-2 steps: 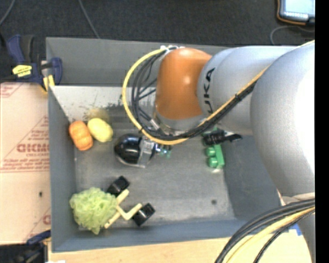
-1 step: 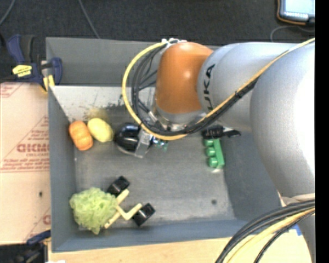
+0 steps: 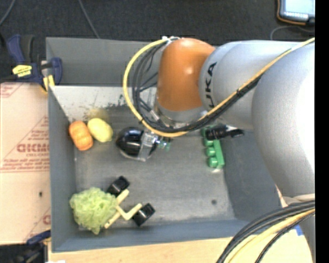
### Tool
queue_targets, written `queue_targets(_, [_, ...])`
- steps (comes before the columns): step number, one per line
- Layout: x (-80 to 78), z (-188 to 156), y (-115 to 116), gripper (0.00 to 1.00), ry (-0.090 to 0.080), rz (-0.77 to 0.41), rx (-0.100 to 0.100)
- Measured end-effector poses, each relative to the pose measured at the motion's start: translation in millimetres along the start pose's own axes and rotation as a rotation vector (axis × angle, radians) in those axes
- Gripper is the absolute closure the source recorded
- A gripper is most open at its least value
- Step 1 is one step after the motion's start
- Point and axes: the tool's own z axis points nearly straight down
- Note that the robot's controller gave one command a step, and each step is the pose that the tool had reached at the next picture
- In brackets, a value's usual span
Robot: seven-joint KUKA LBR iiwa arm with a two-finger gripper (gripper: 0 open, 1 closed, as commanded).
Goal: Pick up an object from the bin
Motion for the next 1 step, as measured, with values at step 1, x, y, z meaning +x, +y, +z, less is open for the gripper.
queue_targets(1, [-13.2,-3.6,-3.0,1.00,-0.039,-0.001,-0.020])
